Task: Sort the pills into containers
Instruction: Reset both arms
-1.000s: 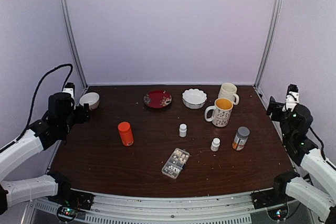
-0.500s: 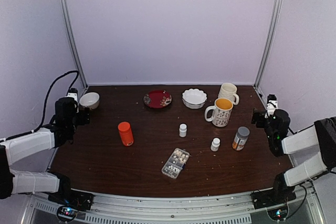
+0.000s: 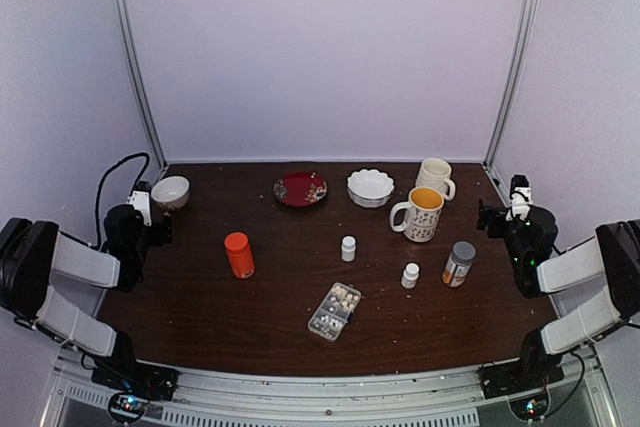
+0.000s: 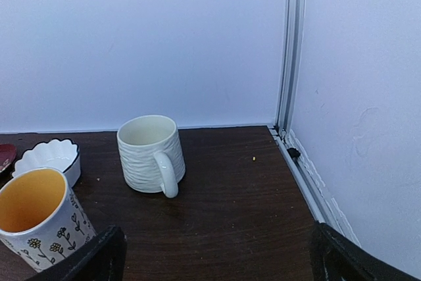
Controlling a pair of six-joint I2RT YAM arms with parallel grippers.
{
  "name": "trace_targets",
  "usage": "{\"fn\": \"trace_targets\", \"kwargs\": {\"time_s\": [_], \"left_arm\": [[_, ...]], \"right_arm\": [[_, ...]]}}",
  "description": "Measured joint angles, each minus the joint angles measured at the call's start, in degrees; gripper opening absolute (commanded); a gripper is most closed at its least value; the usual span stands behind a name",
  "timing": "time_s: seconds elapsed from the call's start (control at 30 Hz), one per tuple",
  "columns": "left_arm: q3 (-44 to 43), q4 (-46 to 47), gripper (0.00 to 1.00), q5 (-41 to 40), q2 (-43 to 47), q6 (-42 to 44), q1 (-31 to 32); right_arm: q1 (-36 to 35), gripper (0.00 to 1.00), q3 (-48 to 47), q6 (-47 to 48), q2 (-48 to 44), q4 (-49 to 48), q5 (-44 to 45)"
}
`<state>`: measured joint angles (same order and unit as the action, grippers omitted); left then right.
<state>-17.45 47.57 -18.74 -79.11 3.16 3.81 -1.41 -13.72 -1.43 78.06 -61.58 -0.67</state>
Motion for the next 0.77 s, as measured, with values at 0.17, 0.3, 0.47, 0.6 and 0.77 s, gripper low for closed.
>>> {"fn": "trace_targets", "kwargs": {"time_s": [0.17, 0.3, 0.47, 0.6, 0.77], "left_arm": [[0.1, 5.2, 0.97, 4.7, -2.6, -0.2, -3.8], [0.0, 6.7, 0.97, 6.2, -2.5, -0.3, -4.2], [0.0, 7.4, 0.98, 7.1, -2.6, -0.5, -4.2], [0.0, 8.1, 0.97, 7.3, -2.6, -0.5, -4.2], [0.0, 8.1, 0.98, 7.5, -2.6, -0.5, -4.2]], "right_arm": [[0.0, 1.00, 0.0, 0.0, 0.0, -0.2, -2.0], [0.0, 1.00, 0.0, 0.1, 0.0, -0.5, -2.4], [0.0, 1.00, 0.0, 0.1, 0.0, -0.6, -2.5], [0.0, 1.00, 0.0, 0.1, 0.0, -0.8, -2.6], [0.0, 1.00, 0.0, 0.2, 0.0, -0.8, -2.6]]}}
